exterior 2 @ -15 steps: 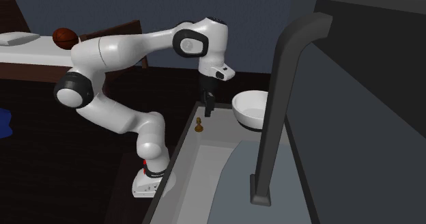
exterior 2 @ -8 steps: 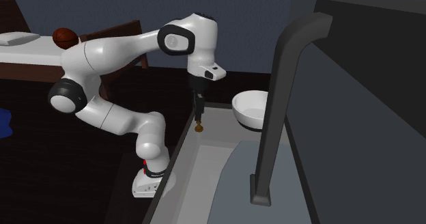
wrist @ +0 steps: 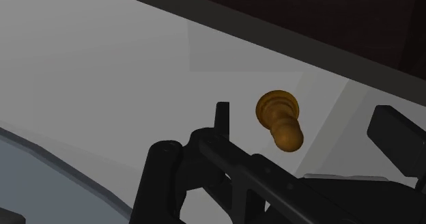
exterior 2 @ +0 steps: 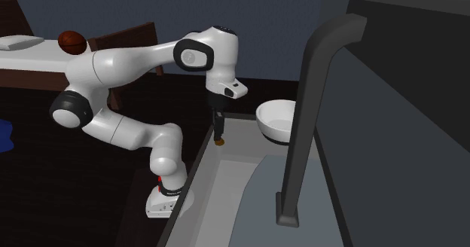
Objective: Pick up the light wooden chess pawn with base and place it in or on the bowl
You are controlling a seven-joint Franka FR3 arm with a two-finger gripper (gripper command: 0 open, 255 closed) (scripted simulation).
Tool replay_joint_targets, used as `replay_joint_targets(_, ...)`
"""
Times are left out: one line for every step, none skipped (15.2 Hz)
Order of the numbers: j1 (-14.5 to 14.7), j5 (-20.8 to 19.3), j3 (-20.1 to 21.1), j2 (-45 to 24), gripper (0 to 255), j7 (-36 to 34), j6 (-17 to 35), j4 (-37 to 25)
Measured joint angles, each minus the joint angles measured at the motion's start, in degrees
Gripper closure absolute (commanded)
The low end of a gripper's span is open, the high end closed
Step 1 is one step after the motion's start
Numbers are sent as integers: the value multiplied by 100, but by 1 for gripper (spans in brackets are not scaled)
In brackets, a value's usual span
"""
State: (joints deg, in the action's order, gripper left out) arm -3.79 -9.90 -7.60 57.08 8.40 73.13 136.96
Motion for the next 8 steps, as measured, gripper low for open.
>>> replay_joint_targets(0,-1,-1,1,0,0,4,4)
replay_joint_targets(0,-2,-2,1,0,1,6,6)
replay_joint_targets(0,-2,-2,1,0,1,7,8)
replay_joint_targets(0,-2,-2,1,0,1,7,8)
replay_joint_targets(0,-2,-2,1,255,1,7,8)
replay_joint_targets(0,-2,-2,1,255,1,7,8)
replay_joint_targets(0,-2,-2,1,255,1,7,8)
replay_joint_targets(0,-2,-2,1,255,1,7,7)
